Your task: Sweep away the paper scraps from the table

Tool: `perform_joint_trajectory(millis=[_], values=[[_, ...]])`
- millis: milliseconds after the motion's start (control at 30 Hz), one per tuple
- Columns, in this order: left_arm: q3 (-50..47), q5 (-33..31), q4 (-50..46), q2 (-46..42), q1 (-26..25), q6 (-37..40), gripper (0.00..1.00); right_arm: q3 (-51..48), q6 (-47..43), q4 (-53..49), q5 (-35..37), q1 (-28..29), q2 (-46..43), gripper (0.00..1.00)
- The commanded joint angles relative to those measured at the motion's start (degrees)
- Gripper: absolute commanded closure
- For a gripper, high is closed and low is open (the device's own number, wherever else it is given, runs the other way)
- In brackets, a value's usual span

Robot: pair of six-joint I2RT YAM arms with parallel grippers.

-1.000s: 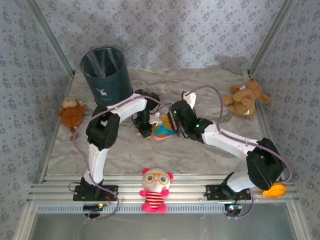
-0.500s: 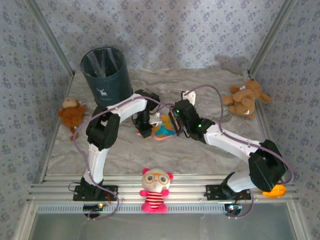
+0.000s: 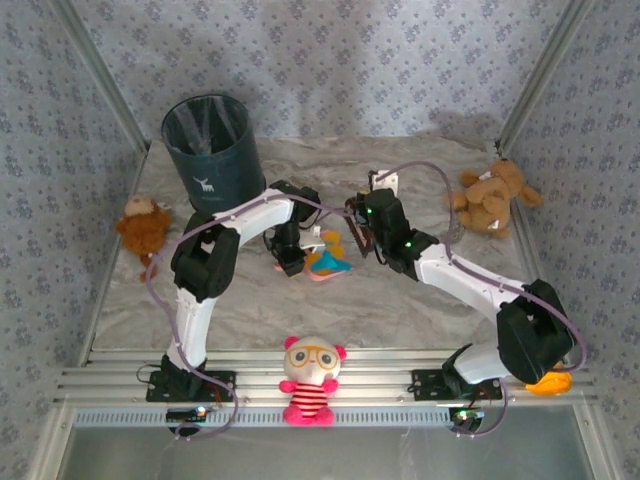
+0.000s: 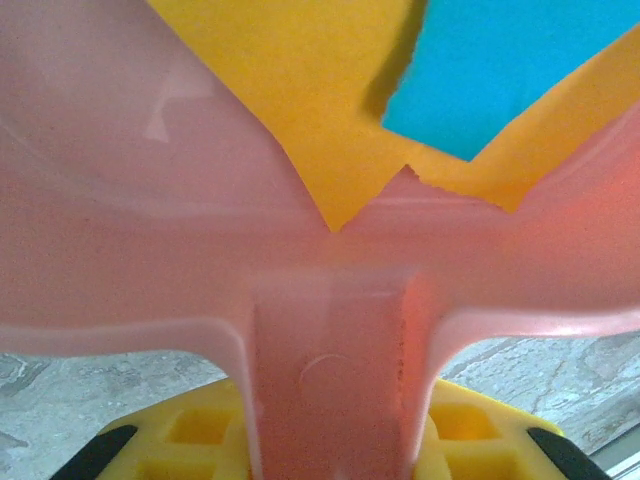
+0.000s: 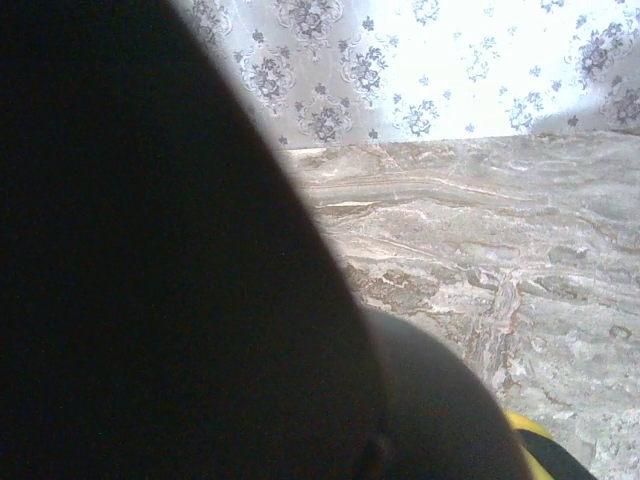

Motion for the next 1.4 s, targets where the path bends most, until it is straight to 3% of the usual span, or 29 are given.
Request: perform_joint_trajectory(millis=[0,267,500,700,867,1000,1367], values=[[-0.8,0.8,-0.6,-2.6,-0.5,1.2,1.0,1.0,-3.8,3.3,-1.4,-0.2,2.0,1.0],[-1.1,0.7,0.0,-2.5,-0.5,1.0,1.0,5.0,-5.2,-1.0,-7.1,0.4,7.4,1.0],[-0.9,0.5,0.3,-2.0,-0.5,1.0,1.0,7.0,-3.8,-3.4,-17.3,0.6,7.8,1.0],[-0.7,0.7,0.3,-1.3,-0.5,0.9,1.0,5.8,-1.0,-0.4,-25.8,-1.7,6.6,1.0],[-0.8,0.6,0.3,-1.1,-0.5,0.9,1.0,4.0,1.9,3.5,-28.1,-3.7,4.9,1.0],[-0.7,0.7,0.3,-1.1,-0.5,0.8,1.0,2.7,2.2,4.7,-24.3,-3.8,3.2,1.0],[-0.8,0.8,0.3,-1.1,-0.5,0.8,1.0,0.1,0.1,1.8,-0.3,0.3,-1.6,1.0]])
